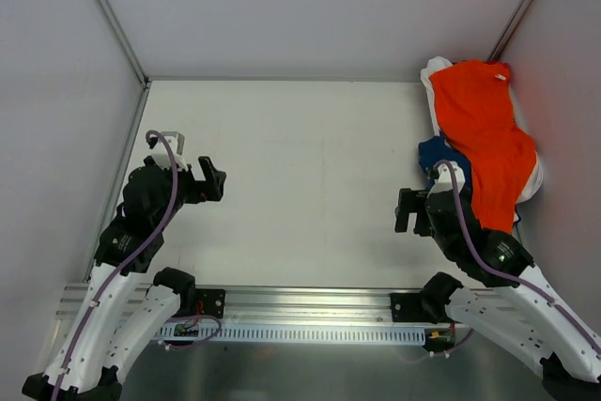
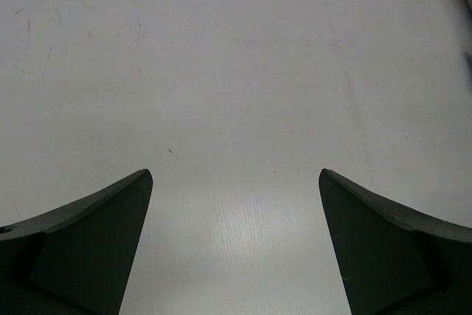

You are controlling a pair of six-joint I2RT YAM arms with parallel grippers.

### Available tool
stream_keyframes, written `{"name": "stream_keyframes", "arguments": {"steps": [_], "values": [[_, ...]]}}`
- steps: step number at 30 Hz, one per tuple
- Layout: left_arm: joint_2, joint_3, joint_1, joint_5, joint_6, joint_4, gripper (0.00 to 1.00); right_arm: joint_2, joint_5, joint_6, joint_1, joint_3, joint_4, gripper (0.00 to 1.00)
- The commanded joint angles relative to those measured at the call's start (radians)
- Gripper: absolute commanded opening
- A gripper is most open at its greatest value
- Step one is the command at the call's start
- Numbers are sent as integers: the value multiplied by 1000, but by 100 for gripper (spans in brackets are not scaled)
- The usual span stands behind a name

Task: Fold and stack the t-shirts
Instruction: Grab crumpled tshirt from bin with the right arm

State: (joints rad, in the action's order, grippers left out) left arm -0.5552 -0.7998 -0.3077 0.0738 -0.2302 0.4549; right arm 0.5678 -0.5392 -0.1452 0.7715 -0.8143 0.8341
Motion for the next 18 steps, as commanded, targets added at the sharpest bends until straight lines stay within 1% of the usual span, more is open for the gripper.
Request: {"name": "stream_keyframes", "arguments": {"steps": [1, 2, 5, 8, 9, 10, 11, 12, 14, 15, 16, 17, 18], "values": [[29, -23, 5, -43, -1, -22, 99, -26, -22, -27, 12, 7, 16, 99], [41, -15, 5, -34, 0, -25, 99, -26, -28, -31, 15, 10, 13, 100], [51, -6, 5, -71, 2, -42, 99, -10, -30, -33, 22, 10, 8, 100], [46, -21, 5, -144, -14, -42, 99, 20, -34, -42, 28, 1, 20, 100], [66, -60, 5, -235, -20, -35, 99, 24, -36, -44, 34, 0, 25, 99], [99, -67, 5, -282, -26, -38, 99, 27, -42, -47, 38, -2, 26, 99], [192, -52, 5, -304, -44, -104, 99, 26, -44, -51, 43, -5, 28, 99], [242, 24, 5, -318, -55, -154, 99, 23, -47, -57, 57, -8, 26, 100], [343, 89, 1, -380, -26, -231, 99, 1, -73, -68, 72, -5, 19, 99], [354, 120, -2, -406, -17, -267, 99, -14, -70, -35, 92, 12, -18, 99], [353, 125, -4, -463, -9, -272, 99, -38, -44, -21, 98, 26, -45, 99], [318, 122, -4, -479, -9, -272, 99, -101, -24, -5, 104, 44, -81, 100], [284, 108, -4, -482, -11, -254, 99, -141, -9, 5, 104, 93, -155, 99]]}}
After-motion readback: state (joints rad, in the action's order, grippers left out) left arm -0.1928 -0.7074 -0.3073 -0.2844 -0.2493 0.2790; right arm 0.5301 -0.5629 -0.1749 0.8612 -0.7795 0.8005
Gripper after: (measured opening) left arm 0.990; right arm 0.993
